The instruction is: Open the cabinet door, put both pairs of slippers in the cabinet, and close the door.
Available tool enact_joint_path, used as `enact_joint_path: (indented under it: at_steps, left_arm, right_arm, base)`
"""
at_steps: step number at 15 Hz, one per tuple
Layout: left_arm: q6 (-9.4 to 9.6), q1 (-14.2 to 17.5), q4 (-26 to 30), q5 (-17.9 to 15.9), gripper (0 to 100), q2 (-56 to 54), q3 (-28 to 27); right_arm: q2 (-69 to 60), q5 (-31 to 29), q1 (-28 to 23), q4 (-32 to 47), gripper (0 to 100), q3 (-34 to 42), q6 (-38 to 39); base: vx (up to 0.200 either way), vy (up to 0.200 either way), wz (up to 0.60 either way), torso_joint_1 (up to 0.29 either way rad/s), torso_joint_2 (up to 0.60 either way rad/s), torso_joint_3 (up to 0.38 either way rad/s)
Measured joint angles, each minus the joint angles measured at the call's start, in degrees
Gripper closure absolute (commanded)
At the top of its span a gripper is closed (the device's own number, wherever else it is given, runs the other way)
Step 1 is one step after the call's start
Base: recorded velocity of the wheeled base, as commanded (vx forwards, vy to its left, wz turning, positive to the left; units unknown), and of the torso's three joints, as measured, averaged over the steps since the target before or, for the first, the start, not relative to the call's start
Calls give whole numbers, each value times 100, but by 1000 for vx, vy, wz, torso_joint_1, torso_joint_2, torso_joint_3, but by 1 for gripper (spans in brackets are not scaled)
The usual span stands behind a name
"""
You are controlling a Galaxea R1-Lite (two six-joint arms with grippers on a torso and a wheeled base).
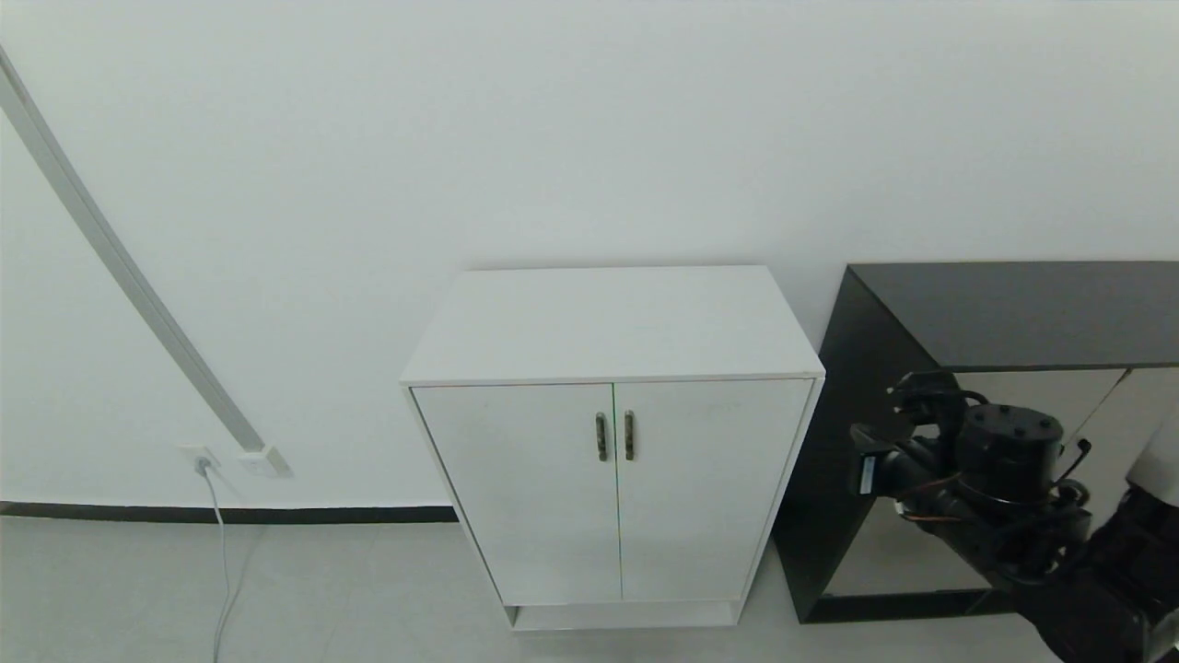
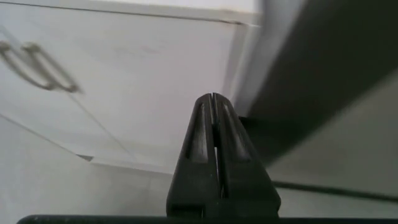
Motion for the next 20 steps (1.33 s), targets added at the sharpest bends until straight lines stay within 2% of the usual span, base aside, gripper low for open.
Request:
enact_joint_path:
  at_steps: [5,10,14,20]
  left_arm:
    - [0,0,0,0,100,0,0]
    - [0,0,0,-2,100,0,0]
    - [0,0,0,0,100,0,0]
    - [0,0,0,-2,100,0,0]
  right_arm:
    - [-1220,-33,-775,-373,100,1566,-30]
    - [-2595,-16,-1302,-77,100,2448,-112]
    - [-3801,18,-1499,1261,100,2545,-134]
    - [-5972,123,-1531,4363,100,2555,88]
  base:
    - [0,0,0,0,0,0]
    - [0,0,0,0,0,0]
    - [0,0,0,0,0,0]
    - [0,0,0,0,0,0]
